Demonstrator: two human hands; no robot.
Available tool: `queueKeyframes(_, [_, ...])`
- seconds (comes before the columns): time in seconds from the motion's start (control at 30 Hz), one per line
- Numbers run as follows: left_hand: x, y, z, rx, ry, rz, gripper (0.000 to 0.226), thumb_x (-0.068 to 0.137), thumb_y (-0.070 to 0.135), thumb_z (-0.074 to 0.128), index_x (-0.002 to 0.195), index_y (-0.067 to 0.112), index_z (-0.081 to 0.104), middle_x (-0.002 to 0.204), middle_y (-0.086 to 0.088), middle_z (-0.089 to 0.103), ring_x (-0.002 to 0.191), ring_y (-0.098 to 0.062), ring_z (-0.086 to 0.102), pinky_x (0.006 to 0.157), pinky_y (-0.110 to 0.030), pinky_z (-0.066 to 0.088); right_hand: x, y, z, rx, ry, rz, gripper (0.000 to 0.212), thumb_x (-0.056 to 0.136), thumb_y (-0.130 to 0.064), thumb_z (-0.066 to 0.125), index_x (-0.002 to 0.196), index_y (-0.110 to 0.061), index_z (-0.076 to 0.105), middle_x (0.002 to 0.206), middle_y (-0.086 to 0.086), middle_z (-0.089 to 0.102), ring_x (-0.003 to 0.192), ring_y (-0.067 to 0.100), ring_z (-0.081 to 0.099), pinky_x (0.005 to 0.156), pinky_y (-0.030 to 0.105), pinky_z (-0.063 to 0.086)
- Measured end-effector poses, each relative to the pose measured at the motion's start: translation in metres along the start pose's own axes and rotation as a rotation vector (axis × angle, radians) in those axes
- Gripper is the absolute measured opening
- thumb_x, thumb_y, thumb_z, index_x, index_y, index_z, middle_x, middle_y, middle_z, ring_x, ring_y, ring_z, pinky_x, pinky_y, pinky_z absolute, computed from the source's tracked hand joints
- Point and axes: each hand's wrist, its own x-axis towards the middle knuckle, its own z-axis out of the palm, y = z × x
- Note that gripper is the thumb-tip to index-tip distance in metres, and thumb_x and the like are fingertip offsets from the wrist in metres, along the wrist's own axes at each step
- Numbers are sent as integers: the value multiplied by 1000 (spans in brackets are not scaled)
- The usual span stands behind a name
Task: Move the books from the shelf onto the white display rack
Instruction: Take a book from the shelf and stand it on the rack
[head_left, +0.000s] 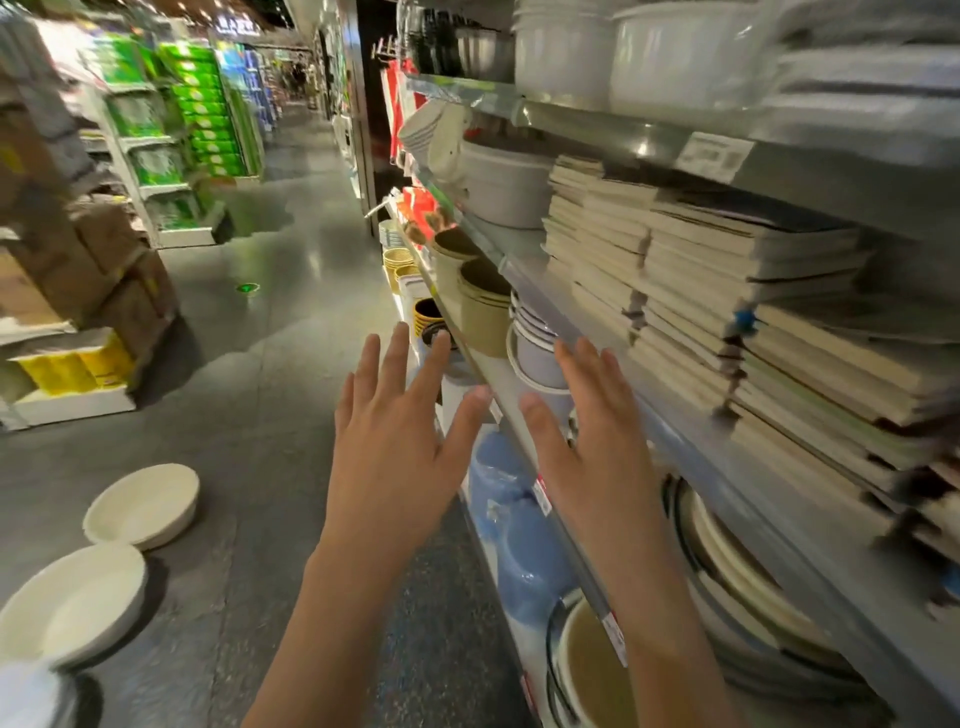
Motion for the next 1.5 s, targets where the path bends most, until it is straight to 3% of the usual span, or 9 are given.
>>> queueKeyframes(0.2, [78, -65, 20, -31, -13, -16, 72, 92, 71, 16, 156, 37, 25, 167, 4, 7, 154, -16, -4, 121, -41, 3, 78, -3, 66, -57, 6, 7, 68, 93, -63, 31, 154, -36, 22, 164, -13, 12, 147, -1, -2, 123, 37, 9])
queueKeyframes(0.4, [172, -136, 29, -74, -80, 35, 79, 86, 75, 8, 156, 40, 20, 167, 6, 2, 153, -15, -9, 122, -43, 1, 159, -19, 138, -97, 51, 60, 70, 92, -67, 29, 154, -34, 25, 163, -16, 10, 146, -4, -3, 114, 18, -4])
queueKeyframes(0.63, [273, -199, 32, -105, -135, 136, 84, 83, 77, 7, 156, 38, 22, 167, 3, 6, 154, -16, -6, 123, -41, 2, 238, -29, 205, -69, 133, 168, 66, 96, -63, 37, 154, -32, 27, 164, -12, 14, 151, 7, 5, 120, 34, 12])
queueKeyframes(0.73, [305, -215, 48, -117, -163, 175, 84, 84, 77, 8, 156, 36, 24, 167, 1, 9, 154, -19, -2, 123, -44, 6, 259, -24, 220, -100, 169, 204, 70, 92, -66, 34, 153, -33, 29, 164, -13, 15, 151, 5, 8, 120, 33, 14])
queueKeyframes(0.83, [332, -223, 67, -133, -200, 212, 83, 86, 75, 10, 156, 34, 25, 167, 0, 11, 154, -20, -1, 123, -44, 6, 282, -14, 227, -140, 221, 206, 76, 88, -71, 28, 153, -31, 31, 164, -10, 17, 150, 4, 6, 117, 26, 9])
queueKeyframes(1.07, [405, -222, 122, -141, -232, 286, 81, 87, 74, 11, 156, 35, 22, 167, 2, 7, 154, -18, -3, 122, -43, 4, 339, 27, 239, -240, 353, 224, 78, 87, -71, 28, 151, -27, 36, 163, -4, 21, 152, 13, 10, 116, 34, 13])
queueKeyframes(1.33, [514, -191, 189, -105, -247, 416, 84, 84, 76, 9, 156, 35, 20, 167, -1, 7, 154, -23, -3, 121, -43, 1, 436, 76, 231, -396, 471, 242, 82, 89, -76, 16, 154, -28, 30, 166, -3, 8, 152, 13, -6, 119, 33, -2])
queueKeyframes(1.5, [566, -172, 230, -157, -251, 502, 81, 87, 76, 10, 156, 34, 21, 167, -2, 7, 154, -24, -1, 117, -40, -2, 478, 98, 220, -505, 500, 274, 82, 90, -77, 7, 156, -31, 23, 166, -2, 2, 152, 16, -11, 122, 41, -4])
